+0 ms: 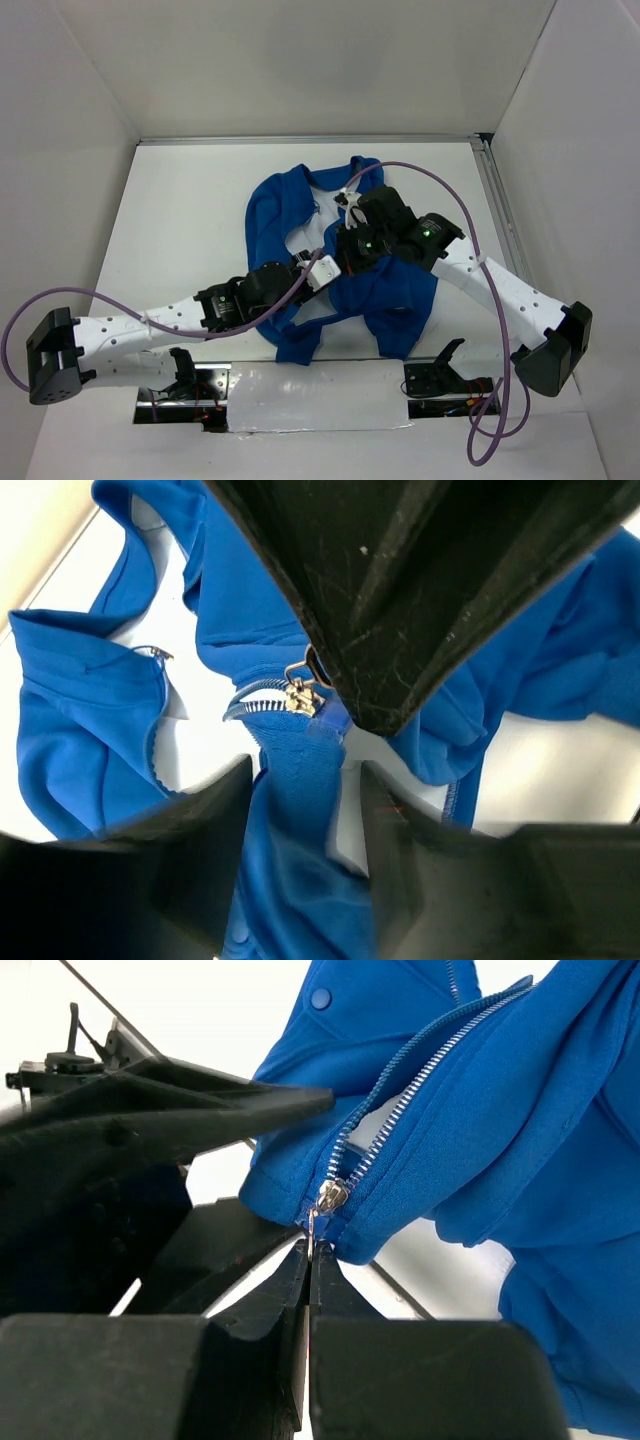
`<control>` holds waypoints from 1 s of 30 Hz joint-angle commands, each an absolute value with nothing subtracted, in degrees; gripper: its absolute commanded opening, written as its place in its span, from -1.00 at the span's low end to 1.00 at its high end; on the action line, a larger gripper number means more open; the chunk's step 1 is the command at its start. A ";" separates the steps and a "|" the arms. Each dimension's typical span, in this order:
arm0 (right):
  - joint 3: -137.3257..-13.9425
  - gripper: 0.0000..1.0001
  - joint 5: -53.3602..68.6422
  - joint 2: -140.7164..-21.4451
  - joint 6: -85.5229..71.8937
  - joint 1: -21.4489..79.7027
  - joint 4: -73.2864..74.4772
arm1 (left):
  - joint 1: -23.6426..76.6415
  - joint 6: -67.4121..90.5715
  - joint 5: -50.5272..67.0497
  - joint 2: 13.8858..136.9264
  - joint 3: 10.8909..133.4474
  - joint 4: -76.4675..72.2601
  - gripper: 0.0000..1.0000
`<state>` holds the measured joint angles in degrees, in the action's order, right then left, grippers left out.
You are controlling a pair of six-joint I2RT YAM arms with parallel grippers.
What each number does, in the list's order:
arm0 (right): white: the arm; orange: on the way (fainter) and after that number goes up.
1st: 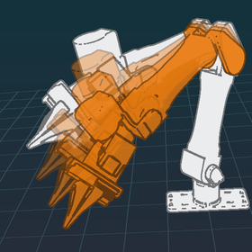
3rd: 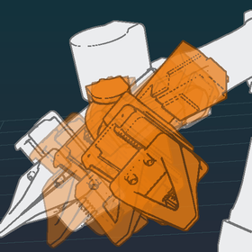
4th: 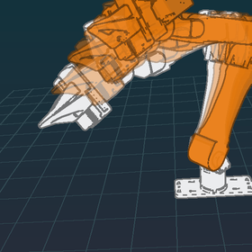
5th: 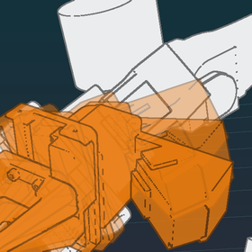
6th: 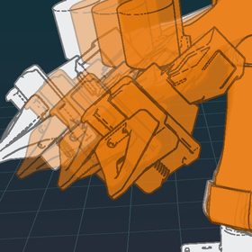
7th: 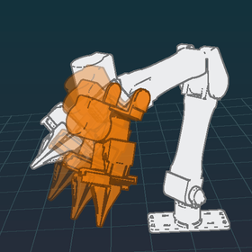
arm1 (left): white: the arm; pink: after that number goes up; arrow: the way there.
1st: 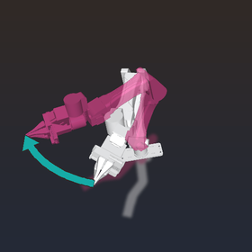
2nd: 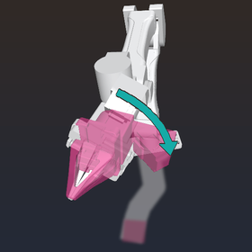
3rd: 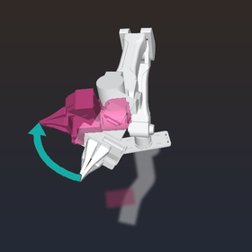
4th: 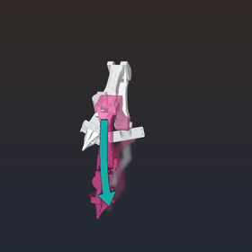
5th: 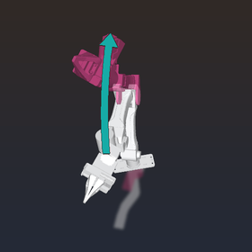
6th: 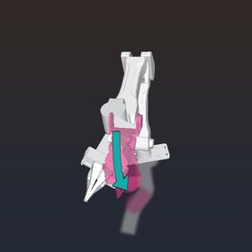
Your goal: Zip up the jacket
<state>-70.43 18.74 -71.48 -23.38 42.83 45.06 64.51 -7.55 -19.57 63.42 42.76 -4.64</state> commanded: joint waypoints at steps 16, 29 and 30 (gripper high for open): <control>-75.84 -1.00 17.60 -72.15 -23.64 39.29 42.18 | 67.14 -5.46 -19.77 58.71 42.72 -7.65 -1.00; -85.61 -1.00 -13.58 -86.56 -24.09 40.08 46.23 | 70.93 -0.53 -20.30 58.45 43.59 -0.18 -1.00; -85.61 -1.00 -15.19 -87.70 -23.21 40.08 45.97 | 71.19 -0.44 -20.30 58.10 43.42 -0.26 -1.00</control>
